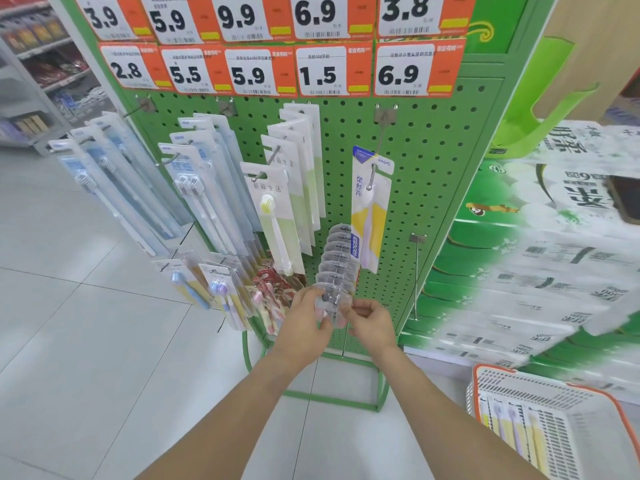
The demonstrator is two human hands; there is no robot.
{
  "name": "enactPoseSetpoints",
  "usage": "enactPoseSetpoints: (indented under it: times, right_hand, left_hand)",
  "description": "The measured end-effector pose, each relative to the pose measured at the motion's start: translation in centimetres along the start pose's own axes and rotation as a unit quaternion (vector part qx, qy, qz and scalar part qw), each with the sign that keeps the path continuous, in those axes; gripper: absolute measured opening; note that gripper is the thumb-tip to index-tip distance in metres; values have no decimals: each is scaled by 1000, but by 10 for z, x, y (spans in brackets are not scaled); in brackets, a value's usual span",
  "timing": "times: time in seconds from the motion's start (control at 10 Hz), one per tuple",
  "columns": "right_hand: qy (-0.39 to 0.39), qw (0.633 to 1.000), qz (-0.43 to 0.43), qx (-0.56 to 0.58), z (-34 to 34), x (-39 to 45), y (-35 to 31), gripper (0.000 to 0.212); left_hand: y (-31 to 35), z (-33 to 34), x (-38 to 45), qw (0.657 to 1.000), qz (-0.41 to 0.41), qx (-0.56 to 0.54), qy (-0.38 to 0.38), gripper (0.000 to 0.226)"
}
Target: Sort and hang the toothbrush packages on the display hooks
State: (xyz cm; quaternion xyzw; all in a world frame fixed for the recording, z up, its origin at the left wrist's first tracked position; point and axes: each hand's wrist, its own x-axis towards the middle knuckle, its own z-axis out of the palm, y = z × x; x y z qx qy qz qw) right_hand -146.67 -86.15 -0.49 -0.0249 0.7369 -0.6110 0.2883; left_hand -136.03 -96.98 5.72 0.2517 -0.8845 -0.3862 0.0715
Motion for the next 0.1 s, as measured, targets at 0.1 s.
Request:
enactPoseSetpoints:
  times: [0.1]
  right_hand:
    - [29, 998, 11, 48, 0, -5, 3, 30]
  left_hand:
    - [2, -5, -3, 1000, -19, -7, -8, 50]
